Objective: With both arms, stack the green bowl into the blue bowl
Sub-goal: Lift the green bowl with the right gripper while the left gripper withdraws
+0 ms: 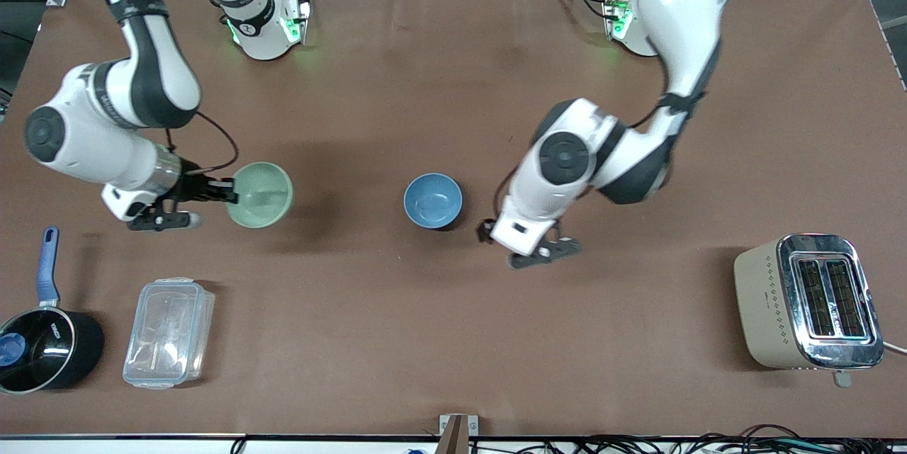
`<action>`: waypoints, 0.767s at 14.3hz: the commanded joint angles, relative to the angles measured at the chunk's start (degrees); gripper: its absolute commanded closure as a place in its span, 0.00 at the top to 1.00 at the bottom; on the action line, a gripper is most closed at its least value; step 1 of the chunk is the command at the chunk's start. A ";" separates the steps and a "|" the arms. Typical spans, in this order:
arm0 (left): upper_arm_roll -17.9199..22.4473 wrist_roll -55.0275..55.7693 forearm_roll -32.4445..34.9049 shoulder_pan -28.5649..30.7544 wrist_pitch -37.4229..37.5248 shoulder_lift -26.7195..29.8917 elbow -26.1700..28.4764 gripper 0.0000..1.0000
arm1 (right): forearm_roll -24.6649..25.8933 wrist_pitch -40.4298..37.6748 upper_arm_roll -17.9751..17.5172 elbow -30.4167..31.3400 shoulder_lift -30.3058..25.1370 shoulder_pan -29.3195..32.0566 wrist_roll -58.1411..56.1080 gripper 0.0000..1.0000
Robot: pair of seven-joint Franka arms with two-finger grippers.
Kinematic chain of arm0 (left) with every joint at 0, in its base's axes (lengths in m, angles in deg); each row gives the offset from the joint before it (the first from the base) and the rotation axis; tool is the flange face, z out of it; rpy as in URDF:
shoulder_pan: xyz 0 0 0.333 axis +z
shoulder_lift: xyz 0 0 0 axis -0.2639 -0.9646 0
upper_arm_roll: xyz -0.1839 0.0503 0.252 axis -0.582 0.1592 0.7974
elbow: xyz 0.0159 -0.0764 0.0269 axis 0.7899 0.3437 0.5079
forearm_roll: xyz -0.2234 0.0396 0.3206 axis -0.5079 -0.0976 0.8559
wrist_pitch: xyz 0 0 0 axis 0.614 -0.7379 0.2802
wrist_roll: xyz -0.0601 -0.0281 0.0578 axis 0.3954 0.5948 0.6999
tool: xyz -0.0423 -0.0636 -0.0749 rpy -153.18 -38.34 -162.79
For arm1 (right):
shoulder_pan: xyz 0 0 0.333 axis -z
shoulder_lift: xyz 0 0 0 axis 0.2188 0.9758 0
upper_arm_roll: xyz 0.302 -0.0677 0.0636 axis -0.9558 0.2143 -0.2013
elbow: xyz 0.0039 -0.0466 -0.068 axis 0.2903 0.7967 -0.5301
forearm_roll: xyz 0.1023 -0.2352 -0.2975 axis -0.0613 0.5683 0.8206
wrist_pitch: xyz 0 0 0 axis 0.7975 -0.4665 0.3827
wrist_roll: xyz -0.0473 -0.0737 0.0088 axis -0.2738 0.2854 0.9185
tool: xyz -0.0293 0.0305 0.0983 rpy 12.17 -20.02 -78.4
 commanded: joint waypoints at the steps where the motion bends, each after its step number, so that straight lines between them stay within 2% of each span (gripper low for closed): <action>1: 0.12 -7.82 2.01 6.31 6.67 7.04 1.51 1.00 | -0.73 2.14 -8.76 -3.16 1.18 -1.98 14.78 0.00; 4: -0.41 -16.07 2.11 13.34 10.73 14.60 1.51 1.00 | -0.11 9.34 -12.73 -4.67 5.82 -7.34 27.28 0.00; 6: -0.33 -25.02 2.02 17.39 16.52 19.60 1.42 1.00 | 1.46 13.21 -13.18 -6.60 10.04 -12.26 33.35 0.00; 8: -0.50 -34.87 0.97 21.26 18.55 23.74 1.33 1.00 | 8.11 15.15 -13.18 -8.18 14.17 -15.25 41.07 0.00; 9: -0.15 -36.22 -1.30 22.23 20.74 25.76 1.42 1.00 | 10.94 16.90 -13.27 -8.19 15.59 -16.23 44.07 0.00; 11: -0.50 -37.37 -5.00 26.44 25.75 28.05 1.42 1.00 | 12.89 18.58 -13.27 -7.84 17.18 -16.67 45.59 0.00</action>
